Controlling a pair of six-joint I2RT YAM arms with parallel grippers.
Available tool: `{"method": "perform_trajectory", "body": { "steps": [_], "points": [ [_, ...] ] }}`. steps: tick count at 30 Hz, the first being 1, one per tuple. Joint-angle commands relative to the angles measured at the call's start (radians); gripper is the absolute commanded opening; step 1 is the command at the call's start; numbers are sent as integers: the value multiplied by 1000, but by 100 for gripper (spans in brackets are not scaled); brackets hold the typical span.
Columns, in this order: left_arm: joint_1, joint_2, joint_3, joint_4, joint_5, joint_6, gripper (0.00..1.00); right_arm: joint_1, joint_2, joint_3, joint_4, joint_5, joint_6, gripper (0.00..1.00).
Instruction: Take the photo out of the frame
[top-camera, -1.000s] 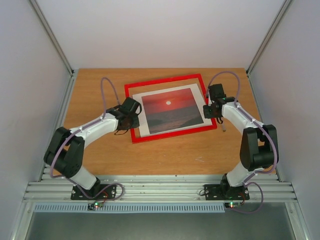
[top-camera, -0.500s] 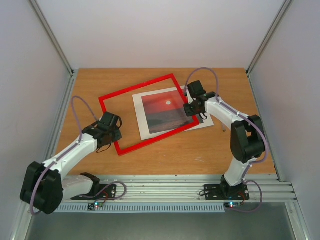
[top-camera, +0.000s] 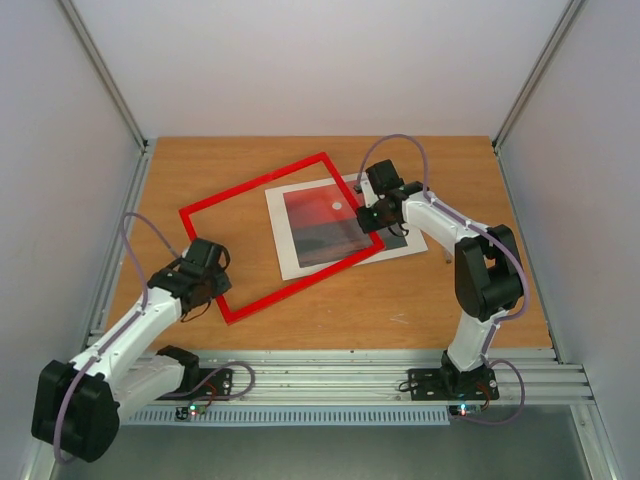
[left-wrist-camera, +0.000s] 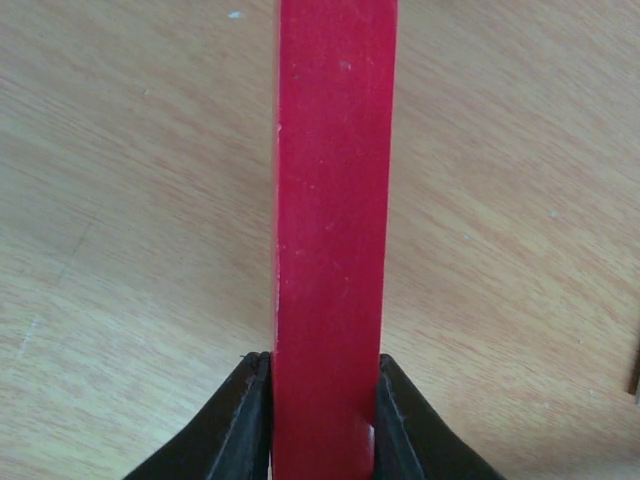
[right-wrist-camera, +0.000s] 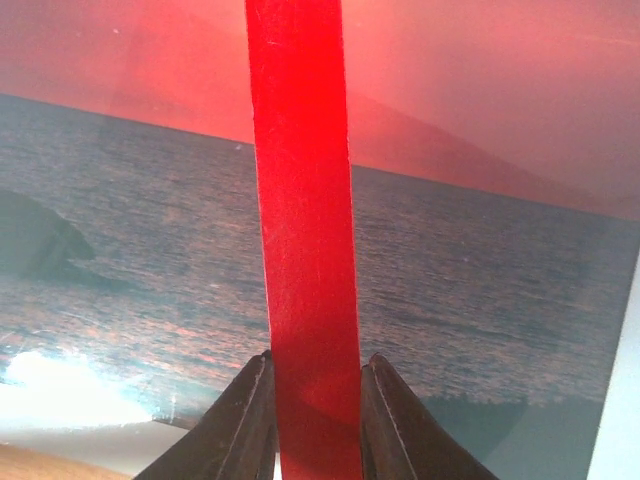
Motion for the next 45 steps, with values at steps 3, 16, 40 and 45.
{"method": "perform_trajectory", "body": {
  "steps": [3, 16, 40, 45],
  "points": [
    [57, -64, -18, 91, 35, -116, 1, -7, -2, 15, 4, -30, 30, 27],
    [90, -226, -52, 60, -15, -146, 1, -7, -77, -25, 25, -93, 39, 56],
    [177, -34, 23, 61, -139, -285, 1, -7, -477, -360, 309, -433, 211, 98],
    [351, 12, 16, 108, -34, -290, 1, -7, -554, -492, 386, -388, 248, 98]
  ]
}}
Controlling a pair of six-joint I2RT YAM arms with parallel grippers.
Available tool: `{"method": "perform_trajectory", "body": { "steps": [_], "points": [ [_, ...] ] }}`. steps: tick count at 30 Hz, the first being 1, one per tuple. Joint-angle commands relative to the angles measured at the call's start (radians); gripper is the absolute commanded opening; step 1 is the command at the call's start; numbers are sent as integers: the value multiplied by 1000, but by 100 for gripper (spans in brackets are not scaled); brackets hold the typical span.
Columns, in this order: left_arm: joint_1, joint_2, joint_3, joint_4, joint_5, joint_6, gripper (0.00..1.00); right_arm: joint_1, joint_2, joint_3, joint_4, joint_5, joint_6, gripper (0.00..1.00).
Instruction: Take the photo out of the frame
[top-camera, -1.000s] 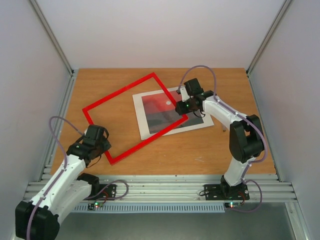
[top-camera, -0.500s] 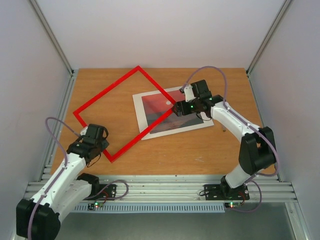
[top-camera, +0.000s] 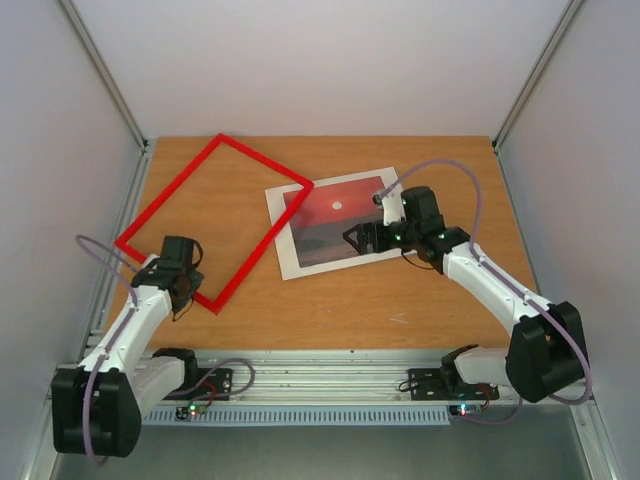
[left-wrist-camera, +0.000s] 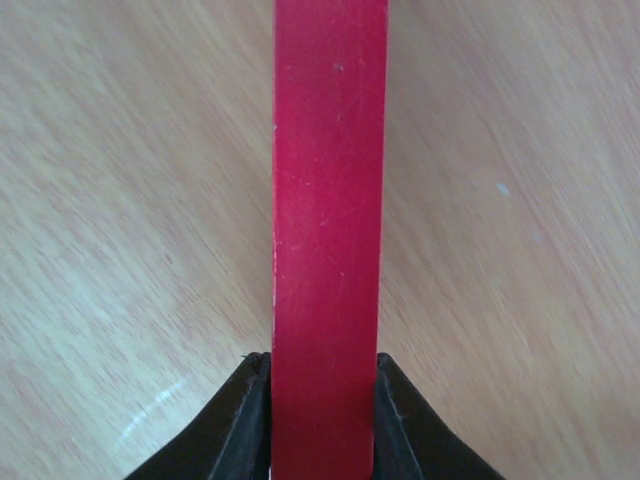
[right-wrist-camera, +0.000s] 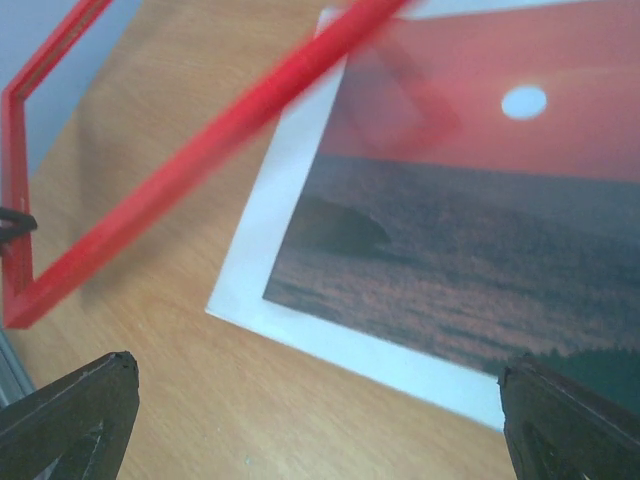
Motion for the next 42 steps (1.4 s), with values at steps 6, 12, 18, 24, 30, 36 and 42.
{"method": "perform_trajectory", "body": {
  "steps": [6, 12, 18, 24, 30, 36, 42],
  "points": [
    [211, 76, 35, 184, 94, -135, 0, -2, -63, -190, 200, 39, 119, 98],
    [228, 143, 66, 157, 55, -227, 0, -2, -37, -227, 245, 100, 165, 98],
    [230, 159, 23, 208, -35, -320, 3, -2, 1, -230, 244, 142, 203, 98],
    [229, 248, 19, 276, -30, -359, 6, -2, 17, -226, 240, 145, 213, 98],
    [229, 371, 45, 294, 31, -368, 8, -2, 14, -225, 234, 152, 212, 98],
    [229, 383, 29, 309, 54, -371, 32, -2, 26, -223, 237, 147, 214, 98],
    [227, 341, 15, 298, 79, -360, 39, -2, 40, -216, 232, 139, 214, 98]
  ]
}}
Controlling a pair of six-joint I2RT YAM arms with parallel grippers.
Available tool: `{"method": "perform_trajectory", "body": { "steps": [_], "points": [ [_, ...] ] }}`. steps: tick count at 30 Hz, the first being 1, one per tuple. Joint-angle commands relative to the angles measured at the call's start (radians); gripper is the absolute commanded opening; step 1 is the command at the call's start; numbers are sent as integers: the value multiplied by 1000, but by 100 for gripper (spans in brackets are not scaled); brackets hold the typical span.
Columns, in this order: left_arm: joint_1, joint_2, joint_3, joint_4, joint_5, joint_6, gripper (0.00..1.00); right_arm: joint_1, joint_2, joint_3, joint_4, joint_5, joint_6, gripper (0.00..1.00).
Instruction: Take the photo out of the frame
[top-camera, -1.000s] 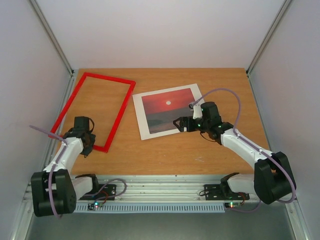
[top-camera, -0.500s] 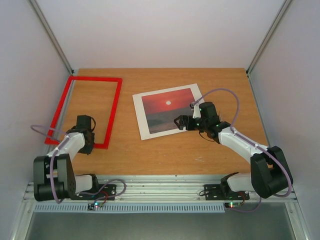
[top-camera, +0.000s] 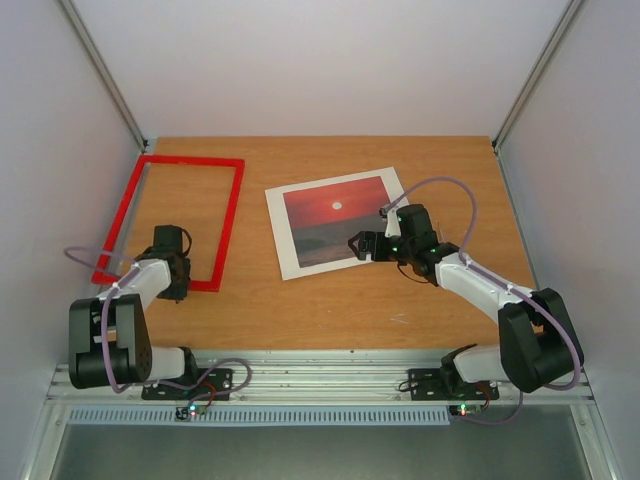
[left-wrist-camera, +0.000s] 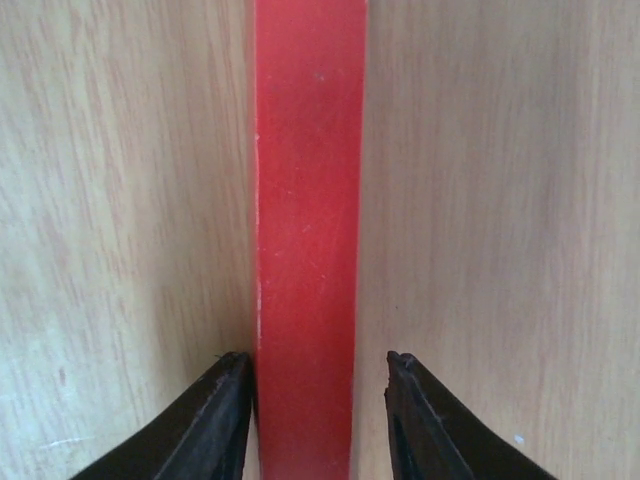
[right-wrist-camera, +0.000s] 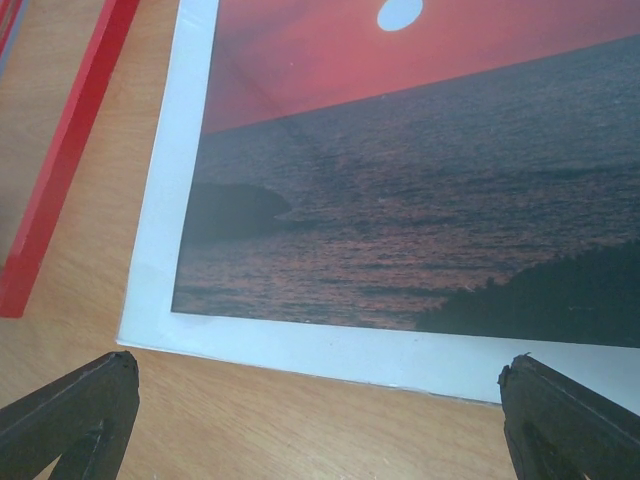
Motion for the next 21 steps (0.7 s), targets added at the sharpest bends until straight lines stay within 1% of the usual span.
{"method": "perform_trajectory", "body": {
  "steps": [1, 3, 5, 7, 10, 11, 13, 17, 21],
  "points": [
    [3, -32, -24, 42, 31, -15, 42, -2, 10, 3, 10, 0, 9, 98],
    [3, -55, -29, 29, 29, -13, 47, -2, 8, 4, 9, 3, 9, 98],
    [3, -84, -33, 21, 26, -5, 55, -1, 5, 3, 5, 6, 8, 98],
    [4, -115, -32, 7, 20, 6, 60, -1, 0, 4, 1, 9, 6, 98],
    [3, -158, -28, -23, 8, 37, 67, -1, -6, 4, -4, 17, 2, 98],
    [4, -173, -26, -35, 6, 46, 72, -2, -8, 4, -6, 19, 1, 98],
    [4, -201, -22, -45, 7, 71, 77, -1, -14, 5, -12, 23, -3, 98],
    [-14, -254, 1, -36, 21, 186, 87, -2, -20, 12, -33, 39, -23, 98],
    [-65, -259, 72, -61, 37, 323, 94, -4, -22, 18, -57, 88, -63, 99]
  ]
}}
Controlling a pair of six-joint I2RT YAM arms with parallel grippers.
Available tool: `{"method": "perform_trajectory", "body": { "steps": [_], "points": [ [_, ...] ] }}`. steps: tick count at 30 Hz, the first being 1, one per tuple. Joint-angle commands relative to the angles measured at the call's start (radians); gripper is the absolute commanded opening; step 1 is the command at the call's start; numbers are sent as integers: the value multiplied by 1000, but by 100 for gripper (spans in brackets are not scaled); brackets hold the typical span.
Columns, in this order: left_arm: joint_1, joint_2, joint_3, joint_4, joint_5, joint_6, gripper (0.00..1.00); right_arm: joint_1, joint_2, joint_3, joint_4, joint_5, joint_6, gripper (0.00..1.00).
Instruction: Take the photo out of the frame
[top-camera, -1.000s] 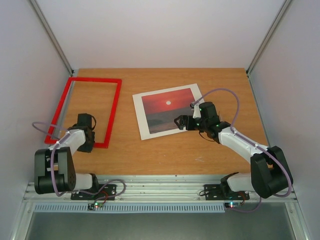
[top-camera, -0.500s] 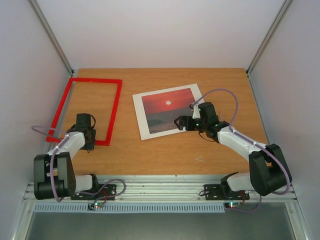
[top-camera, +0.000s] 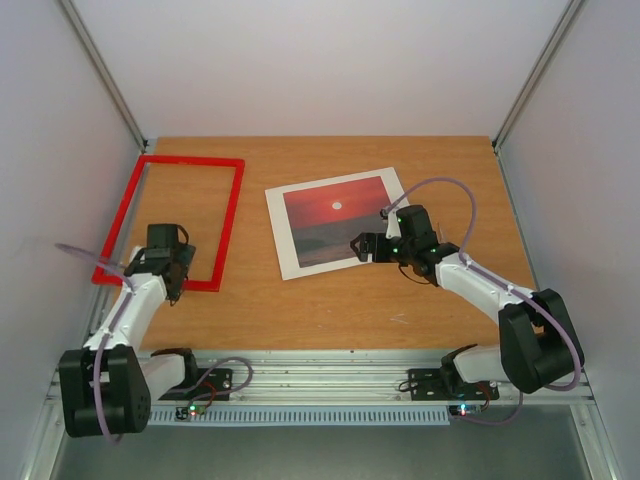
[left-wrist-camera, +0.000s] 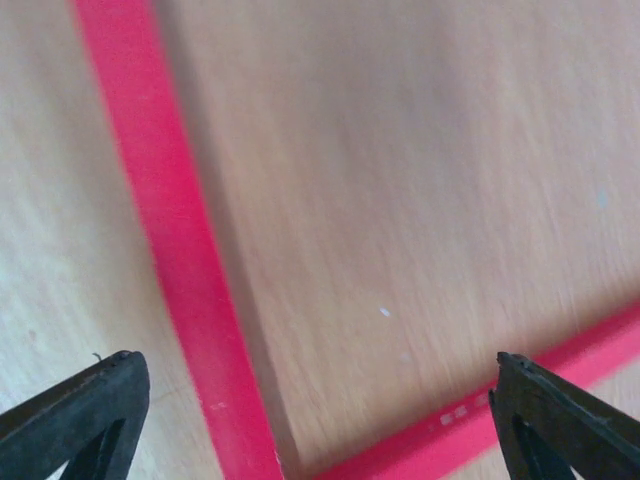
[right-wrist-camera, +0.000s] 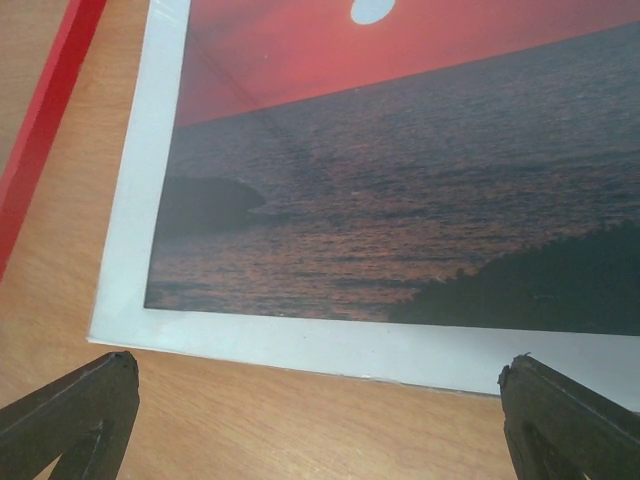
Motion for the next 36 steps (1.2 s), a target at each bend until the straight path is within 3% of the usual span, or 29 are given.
{"method": "perform_trajectory", "body": {
  "steps": [1, 5, 12, 19, 25, 36],
  "points": [
    [-60, -10, 101, -23, 5, 193, 95, -8, -22, 25, -43, 70, -59, 98],
    [-166, 11, 149, 3, 64, 299, 97, -35, -14, 54, -80, 105, -87, 98],
    [-331, 99, 185, 89, 145, 356, 99, -143, 99, 181, -176, 65, -107, 99],
    [-497, 309, 318, 100, 171, 425, 99, -297, 247, 299, -196, -11, -78, 99],
    [-563, 512, 456, 64, 229, 492, 99, -402, 384, 413, -265, -52, -90, 98],
    [-589, 704, 541, 69, 288, 512, 99, -432, 529, 493, -343, -21, -128, 99]
  ]
}}
